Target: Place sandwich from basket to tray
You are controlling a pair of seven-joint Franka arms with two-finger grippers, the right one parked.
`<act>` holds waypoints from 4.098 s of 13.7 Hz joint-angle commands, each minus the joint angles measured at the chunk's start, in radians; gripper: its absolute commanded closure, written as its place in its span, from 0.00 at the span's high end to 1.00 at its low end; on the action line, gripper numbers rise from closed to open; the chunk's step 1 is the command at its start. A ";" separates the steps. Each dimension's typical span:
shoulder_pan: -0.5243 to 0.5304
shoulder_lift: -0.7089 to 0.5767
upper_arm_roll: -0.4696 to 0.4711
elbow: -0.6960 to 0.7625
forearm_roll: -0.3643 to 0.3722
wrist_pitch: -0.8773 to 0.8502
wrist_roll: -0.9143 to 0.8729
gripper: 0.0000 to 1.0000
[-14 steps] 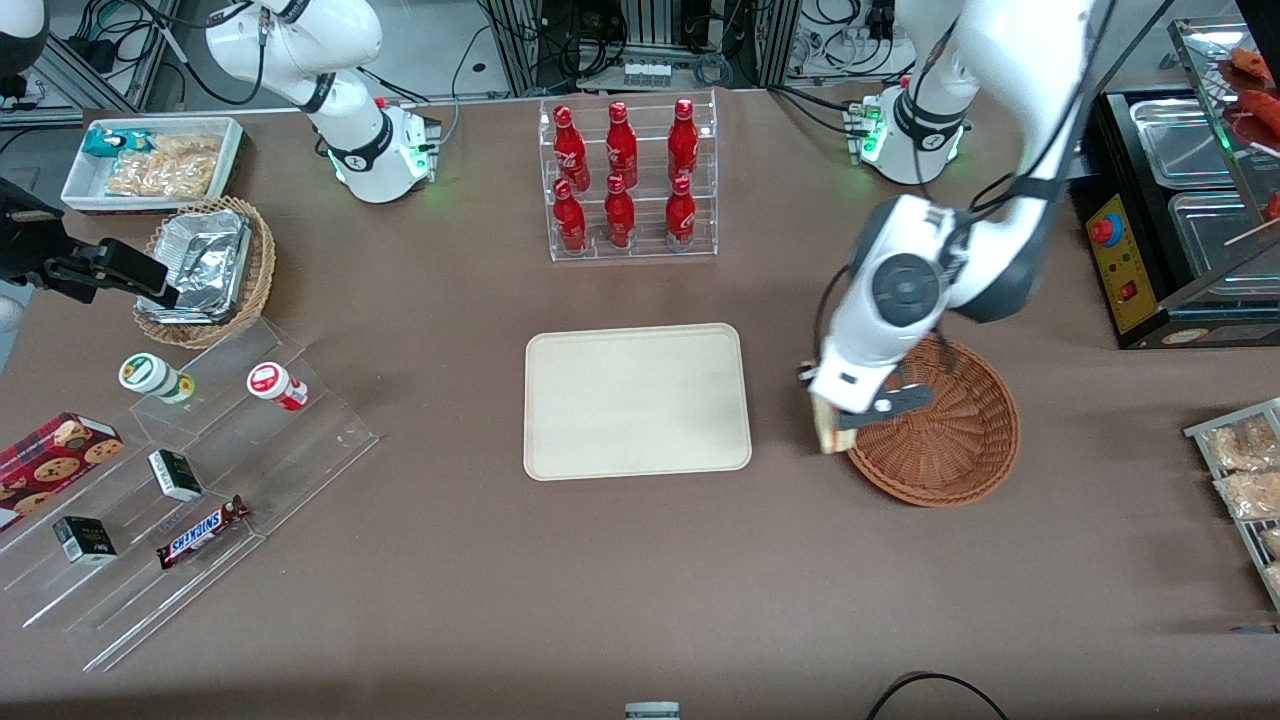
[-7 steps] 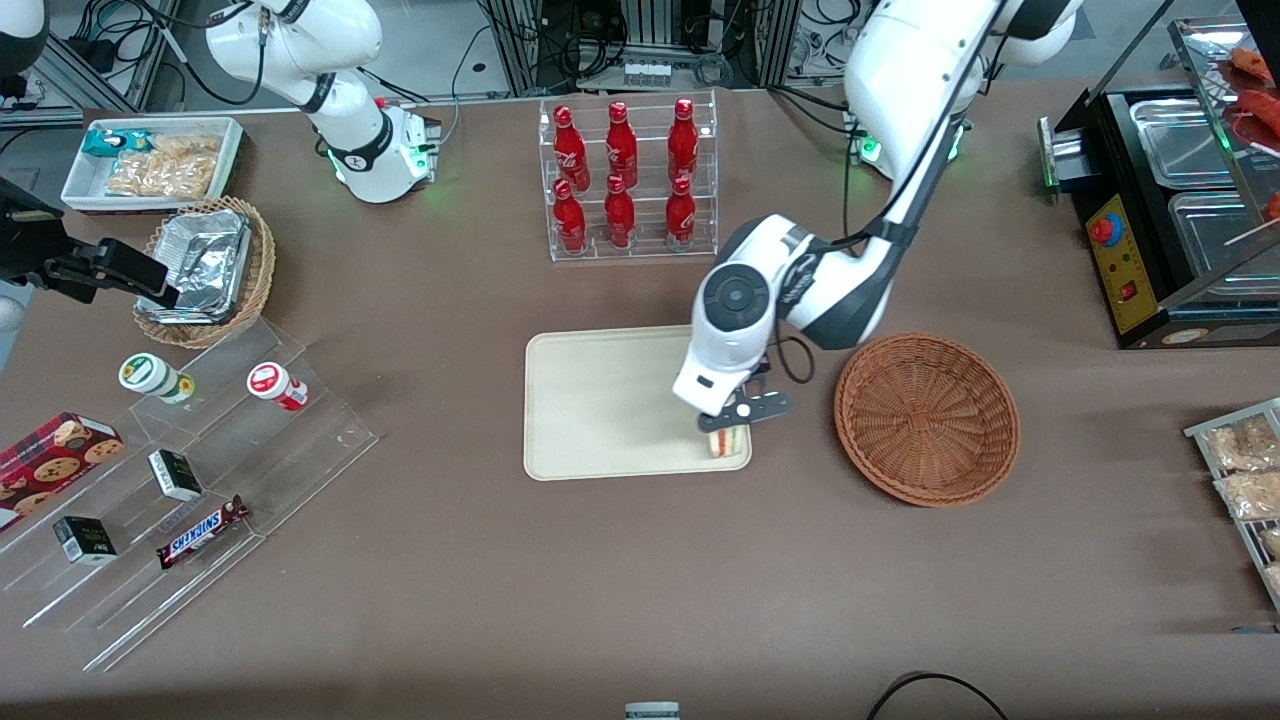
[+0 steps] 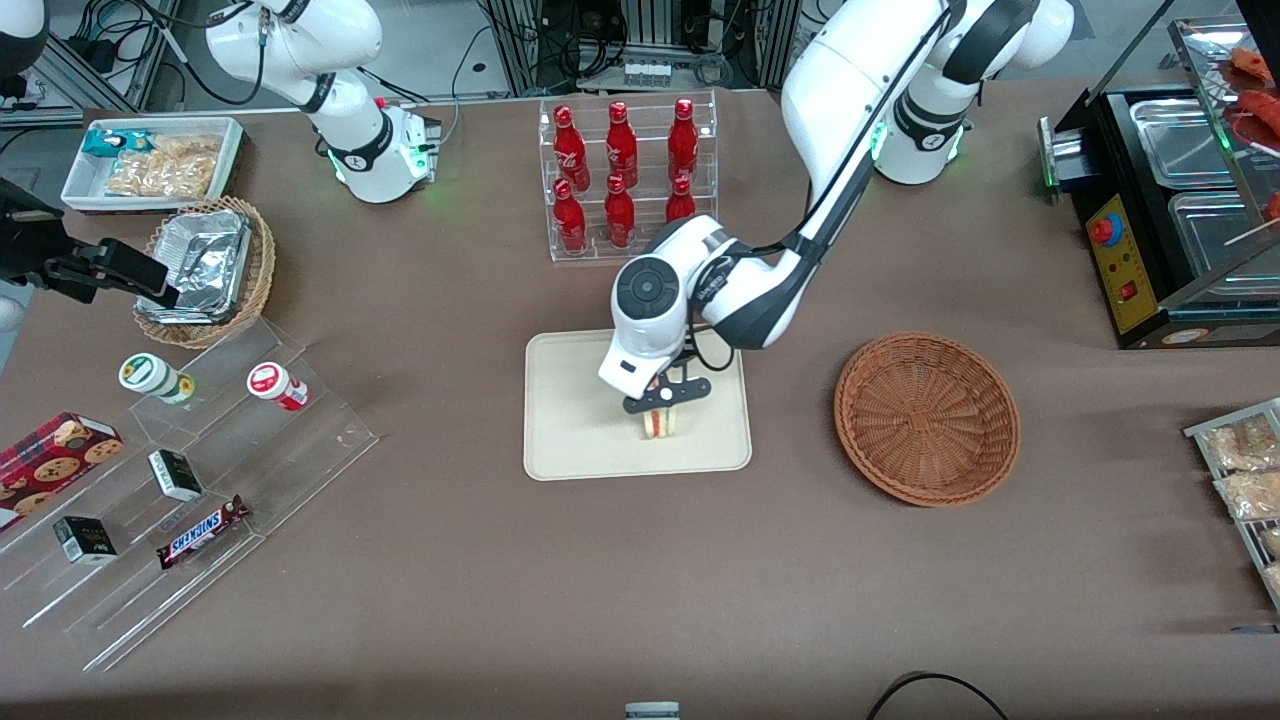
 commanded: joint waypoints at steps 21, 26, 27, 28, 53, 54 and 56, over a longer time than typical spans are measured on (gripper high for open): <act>0.005 -0.176 0.021 0.110 0.011 -0.324 -0.036 1.00; 0.007 -0.261 0.197 0.037 -0.010 -0.377 0.049 1.00; 0.007 -0.297 0.237 -0.003 -0.031 -0.377 0.121 1.00; 0.007 -0.328 0.295 -0.038 -0.070 -0.380 0.195 1.00; 0.774 -0.727 -0.057 -0.142 0.011 -0.692 0.878 1.00; 0.788 -0.739 -0.050 -0.140 0.007 -0.704 0.902 1.00; 0.808 -0.752 -0.048 -0.140 -0.005 -0.701 0.921 1.00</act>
